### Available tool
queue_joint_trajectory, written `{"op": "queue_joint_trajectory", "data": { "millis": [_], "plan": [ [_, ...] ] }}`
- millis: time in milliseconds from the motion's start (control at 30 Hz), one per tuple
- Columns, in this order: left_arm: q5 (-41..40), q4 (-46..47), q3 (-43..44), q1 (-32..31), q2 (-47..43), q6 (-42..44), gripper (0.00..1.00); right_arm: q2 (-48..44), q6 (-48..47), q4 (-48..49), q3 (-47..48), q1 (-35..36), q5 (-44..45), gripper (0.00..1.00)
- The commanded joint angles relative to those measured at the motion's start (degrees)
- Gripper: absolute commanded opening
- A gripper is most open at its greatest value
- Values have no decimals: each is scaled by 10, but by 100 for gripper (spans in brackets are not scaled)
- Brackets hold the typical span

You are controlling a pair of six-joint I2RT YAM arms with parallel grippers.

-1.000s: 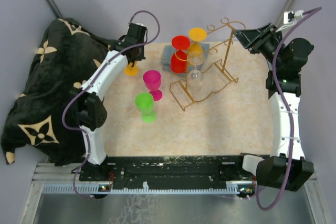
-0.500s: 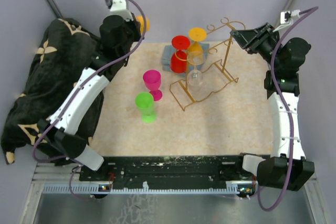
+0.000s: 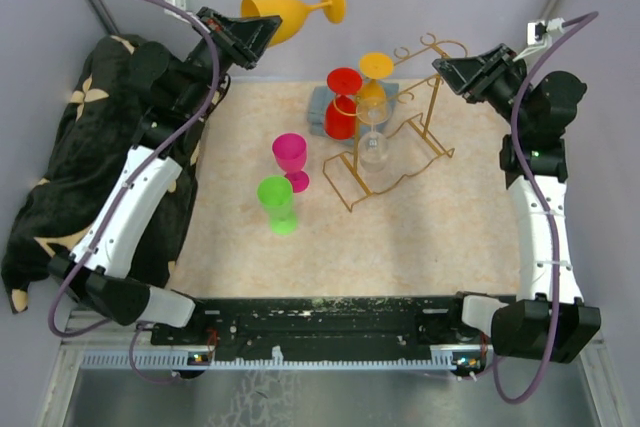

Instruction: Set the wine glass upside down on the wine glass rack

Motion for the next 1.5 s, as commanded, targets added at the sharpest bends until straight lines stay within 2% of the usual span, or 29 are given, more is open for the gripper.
{"op": "queue_joint_trajectory", "data": {
  "millis": [0, 133, 267, 333, 467, 633, 833, 933, 1033, 1267, 1467],
  "plan": [
    [231, 180, -32, 45, 18, -198, 0, 6, 1, 52, 4, 8, -20, 35],
    [311, 307, -56, 54, 45, -296, 0, 12, 19, 91, 0, 15, -49, 35],
    [349, 371, -56, 54, 64, -358, 0, 25, 25, 103, 13, 30, -71, 35],
    [371, 438, -57, 54, 81, -416, 0, 35, 46, 132, 17, 38, -89, 35],
    [400, 582, -39, 55, 126, -546, 0, 58, 124, 248, 17, 50, -126, 36],
    [399, 643, -27, 55, 146, -610, 0, 82, 231, 389, 19, 54, -152, 38],
    [367, 784, 23, 55, 201, -768, 0, 144, 445, 648, 32, 57, -159, 38],
    [343, 814, 50, 55, 219, -808, 0, 172, 540, 748, 48, 58, -148, 38],
    [325, 826, 64, 55, 224, -829, 0, 186, 586, 804, 64, 62, -141, 38],
    [268, 867, 74, 55, 241, -906, 0, 213, 667, 883, 107, 100, -110, 40],
    [256, 879, 68, 55, 239, -928, 0, 233, 704, 909, 146, 141, -77, 40]
  ]
}}
